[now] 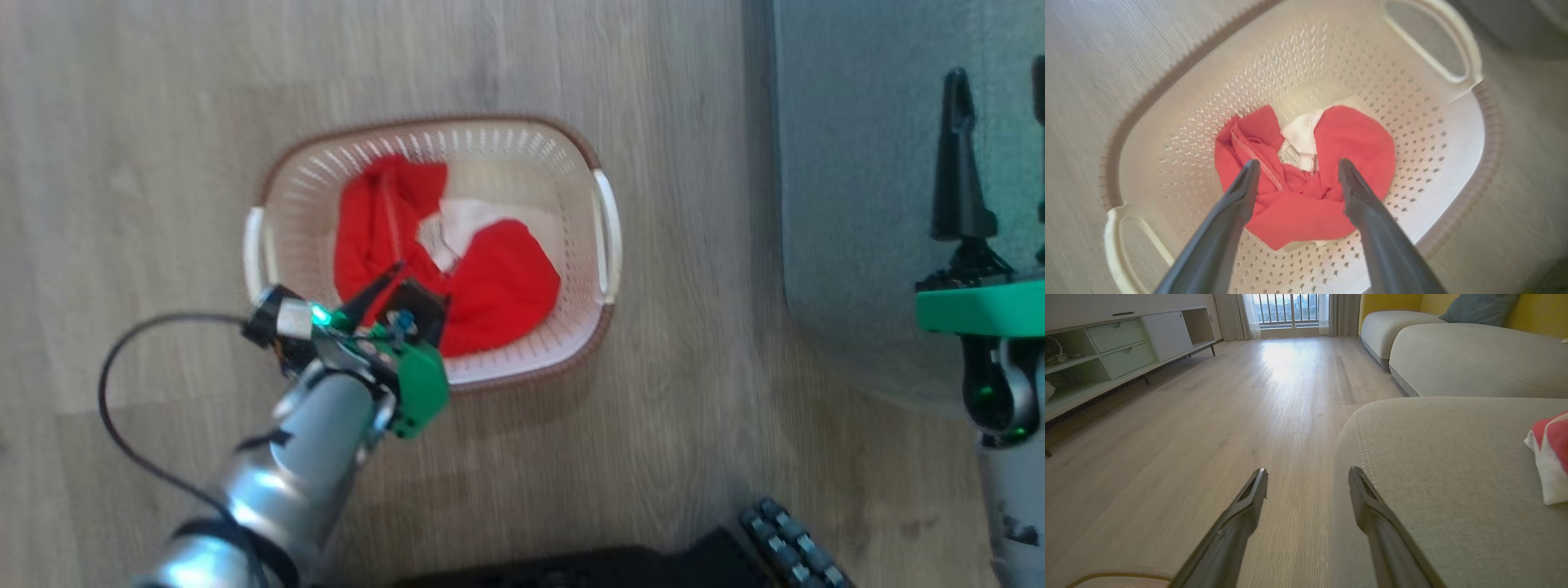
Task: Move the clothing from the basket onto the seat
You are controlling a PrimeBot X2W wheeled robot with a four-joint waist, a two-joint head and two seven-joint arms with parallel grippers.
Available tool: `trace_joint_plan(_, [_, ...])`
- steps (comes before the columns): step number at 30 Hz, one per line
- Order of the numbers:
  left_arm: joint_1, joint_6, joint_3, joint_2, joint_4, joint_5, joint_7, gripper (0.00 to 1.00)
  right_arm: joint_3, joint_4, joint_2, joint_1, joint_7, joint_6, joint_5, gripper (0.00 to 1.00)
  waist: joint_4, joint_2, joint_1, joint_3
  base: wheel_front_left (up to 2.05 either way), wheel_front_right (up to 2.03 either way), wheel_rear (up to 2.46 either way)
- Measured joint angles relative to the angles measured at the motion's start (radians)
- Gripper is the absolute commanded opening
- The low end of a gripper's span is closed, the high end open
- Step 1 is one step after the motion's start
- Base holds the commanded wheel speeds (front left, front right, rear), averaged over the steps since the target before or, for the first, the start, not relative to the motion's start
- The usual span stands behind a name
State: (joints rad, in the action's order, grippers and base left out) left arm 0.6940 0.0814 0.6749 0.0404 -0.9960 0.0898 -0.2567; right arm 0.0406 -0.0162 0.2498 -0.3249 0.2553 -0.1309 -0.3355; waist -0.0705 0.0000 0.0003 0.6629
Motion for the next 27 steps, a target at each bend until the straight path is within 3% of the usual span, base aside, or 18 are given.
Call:
trace_joint_plan(5, [0.126,-0.026,0.035,0.000,-0.171,0.013,0.052,1.00,-0.024,-0.016,-0.027,-0.022,0.000,0.000,0.000,1.00,-0.039,0.0000,-0.0002,0.080,0.00,0.00,0.00])
trace_joint_plan(10, [0.251,-0.026,0.033,-0.002,-0.251,0.030,0.131,1.00,-0.039,-0.025,-0.040,-0.045,0.000,0.000,-0.003,1.00,-0.075,0.0000,-0.0002,0.150,0.00,0.00,0.00])
trace_joint_plan(13, [0.297,-0.001,0.015,-0.002,-0.280,0.054,0.222,1.00,-0.047,-0.030,-0.051,-0.065,0.000,0.000,-0.004,1.00,-0.090,0.0000,-0.0002,0.191,0.00,0.00,0.00])
trace_joint_plan(21, [0.382,0.045,0.041,0.002,-0.294,0.031,0.319,1.00,-0.072,-0.045,-0.063,-0.107,0.000,0.000,-0.009,1.00,-0.125,0.0000,-0.0002,0.282,0.00,0.00,0.00])
trace_joint_plan(27, [0.403,-0.005,0.108,0.013,-0.301,-0.015,0.373,1.00,-0.073,-0.070,-0.075,-0.127,0.006,0.000,-0.009,1.00,-0.145,0.0000,-0.0003,0.333,0.00,0.00,0.00])
